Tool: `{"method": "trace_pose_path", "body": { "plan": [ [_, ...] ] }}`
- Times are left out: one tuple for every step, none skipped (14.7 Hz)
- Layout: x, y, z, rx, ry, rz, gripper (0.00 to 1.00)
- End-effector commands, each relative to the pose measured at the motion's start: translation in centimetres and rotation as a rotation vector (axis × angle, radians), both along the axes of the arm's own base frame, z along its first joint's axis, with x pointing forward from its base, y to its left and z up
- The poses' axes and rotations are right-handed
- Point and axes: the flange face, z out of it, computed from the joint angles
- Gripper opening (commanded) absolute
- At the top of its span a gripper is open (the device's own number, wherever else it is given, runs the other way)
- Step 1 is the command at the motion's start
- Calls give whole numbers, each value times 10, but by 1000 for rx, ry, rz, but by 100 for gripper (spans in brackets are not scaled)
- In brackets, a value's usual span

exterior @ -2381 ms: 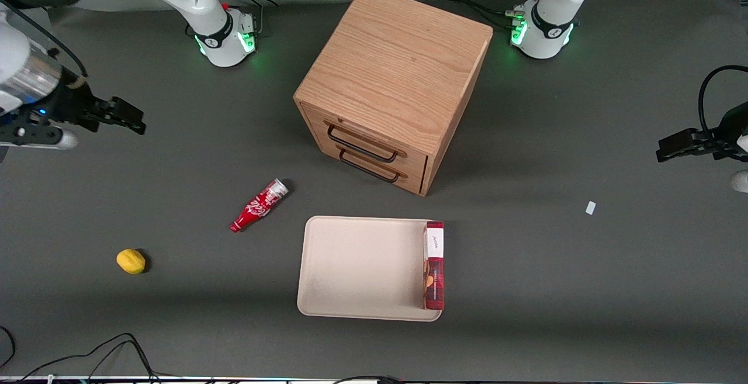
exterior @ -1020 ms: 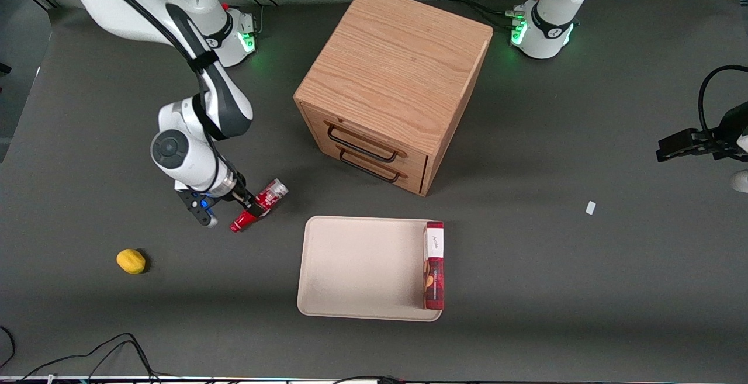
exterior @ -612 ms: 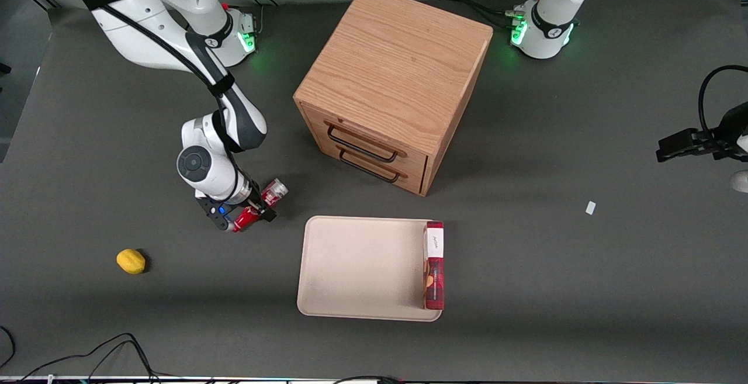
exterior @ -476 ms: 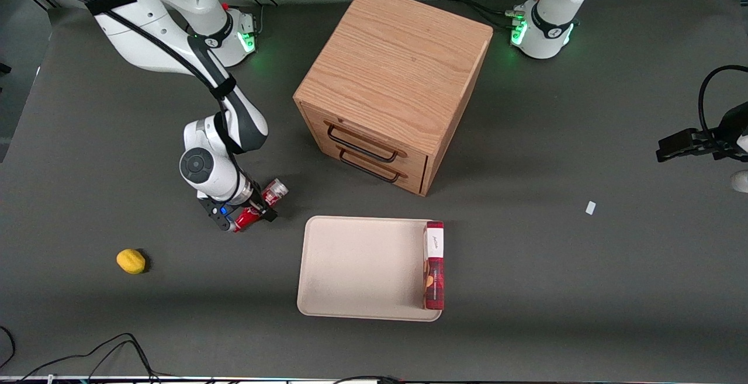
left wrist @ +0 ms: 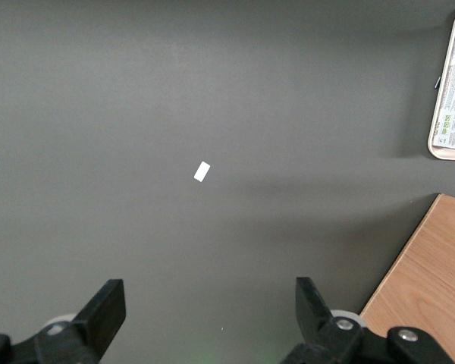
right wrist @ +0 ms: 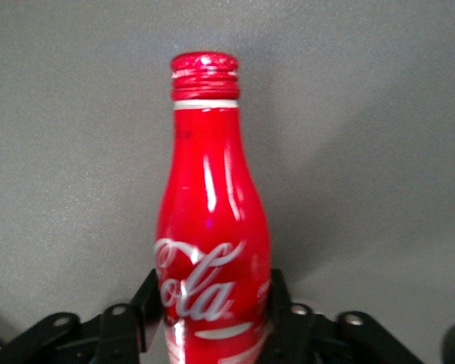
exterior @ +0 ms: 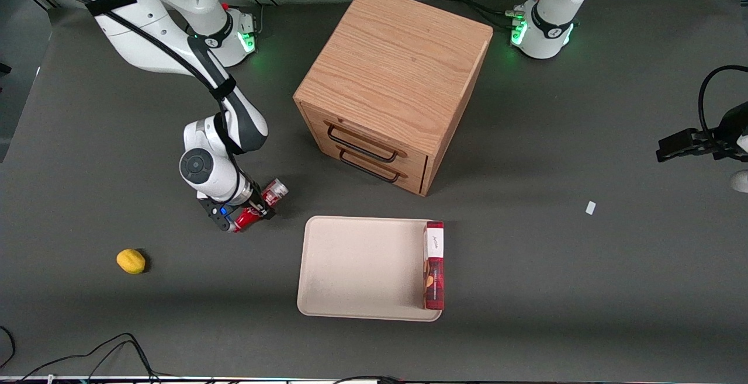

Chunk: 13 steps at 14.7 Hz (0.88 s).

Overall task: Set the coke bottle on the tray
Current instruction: 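Close the right gripper around the bottle's body and lift it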

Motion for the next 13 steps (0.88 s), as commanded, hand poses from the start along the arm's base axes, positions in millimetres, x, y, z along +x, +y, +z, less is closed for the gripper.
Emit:
{"method": "trace_pose_path", "body": {
  "plan": [
    [5,-2,2,5,-11,-16,9],
    [5,-2,2,5,-11,-16,0],
    [5,-1,3,6,-12,-18,0],
    [6,-2,3,6,-14,-18,0],
    [6,-2,2,6,-13,-18,0],
    [7,-2,4,6,-14,-18,0],
    [7,-1,6,7,-17,-16,0],
    [9,1,11,9,-23,-11,0],
    [16,3,23,14,-42,-4,0],
    [17,5,28,11,-39,7,0],
    [23,7,39,13,-43,33,0],
    [30,7,51,12,-38,59,0],
    [38,7,67,13,-38,82,0]
  ]
}}
